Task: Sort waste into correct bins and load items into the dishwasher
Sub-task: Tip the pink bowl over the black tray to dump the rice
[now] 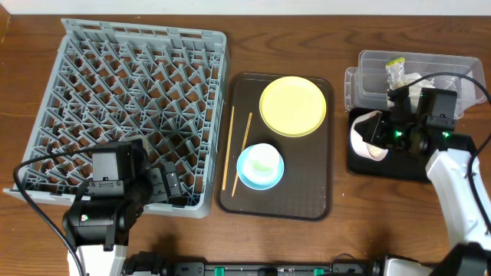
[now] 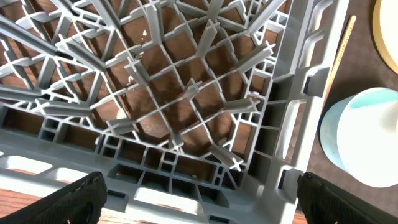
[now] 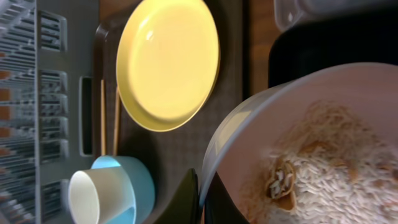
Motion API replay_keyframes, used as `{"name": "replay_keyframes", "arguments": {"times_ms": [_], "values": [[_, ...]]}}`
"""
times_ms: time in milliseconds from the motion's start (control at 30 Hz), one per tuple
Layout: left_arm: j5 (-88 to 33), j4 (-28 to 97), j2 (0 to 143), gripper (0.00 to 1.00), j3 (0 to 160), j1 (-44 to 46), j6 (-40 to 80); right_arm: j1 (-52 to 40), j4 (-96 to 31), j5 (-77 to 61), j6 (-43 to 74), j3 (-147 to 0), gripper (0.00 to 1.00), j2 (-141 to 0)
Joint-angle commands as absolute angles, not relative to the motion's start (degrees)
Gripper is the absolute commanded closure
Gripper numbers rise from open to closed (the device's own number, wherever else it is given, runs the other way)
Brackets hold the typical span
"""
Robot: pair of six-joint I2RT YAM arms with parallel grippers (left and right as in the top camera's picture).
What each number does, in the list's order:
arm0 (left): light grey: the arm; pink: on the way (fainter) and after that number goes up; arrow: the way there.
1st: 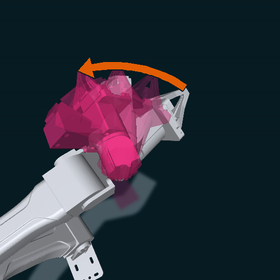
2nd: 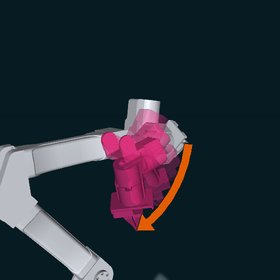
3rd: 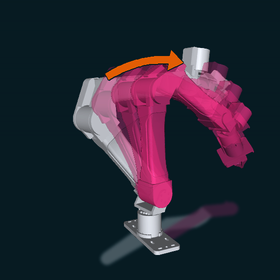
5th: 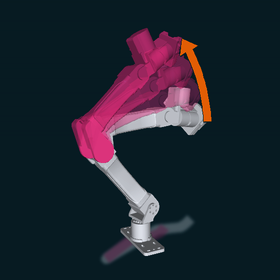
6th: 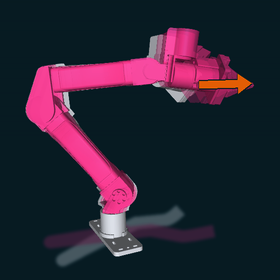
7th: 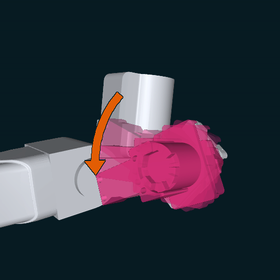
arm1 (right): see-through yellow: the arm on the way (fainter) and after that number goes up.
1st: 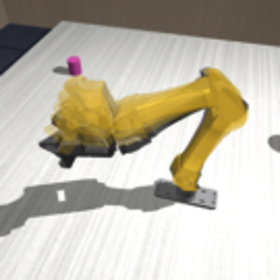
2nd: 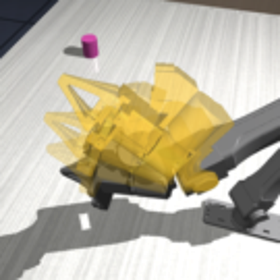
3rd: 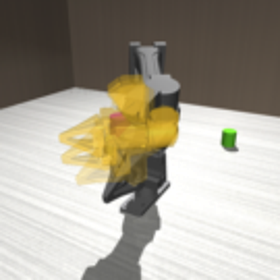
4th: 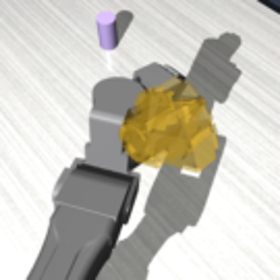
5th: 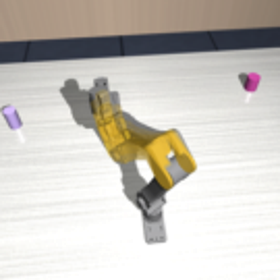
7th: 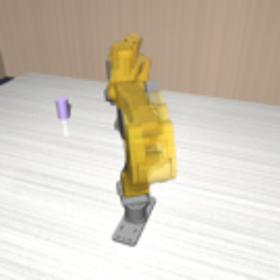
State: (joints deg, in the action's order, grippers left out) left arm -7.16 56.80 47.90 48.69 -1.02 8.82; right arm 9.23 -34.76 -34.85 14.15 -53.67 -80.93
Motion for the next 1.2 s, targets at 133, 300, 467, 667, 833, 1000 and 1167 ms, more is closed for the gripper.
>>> {"name": "replay_keyframes", "arguments": {"times_ms": [133,300,467,667,833,1000,1167], "values": [[-7.33,56.99,47.86,0.01,49.84,-1.21,8.88,15.97,-31.4,-59.53,9.39,-54.41,0.99,-91.0],[-7.31,56.99,47.86,0.01,49.84,-1.21,8.88,20.38,-30.7,-64.47,9.37,-54.41,0.99,-94.48],[-7.31,56.99,47.86,0.01,49.84,-1.21,8.88,25.12,-28.14,-74.78,9.37,-54.41,0.99,-97.97],[-7.33,56.99,47.86,0.01,49.84,-1.21,8.88,30.79,-27.77,-80.71,9.34,-54.41,0.99,-100.73],[-7.31,56.99,47.86,0.02,49.84,-1.21,8.88,35.44,-25.87,-85.56,9.39,-54.41,0.99,-100.75],[-7.33,56.99,47.86,0.01,49.84,-1.21,8.88,40.75,-24.62,-89.34,10.74,-54.41,0.99,-100.75],[-7.33,56.99,47.86,0.01,49.84,-1.21,8.88,46.09,-24.62,-89.38,13.34,-54.41,0.99,-100.75]]}}
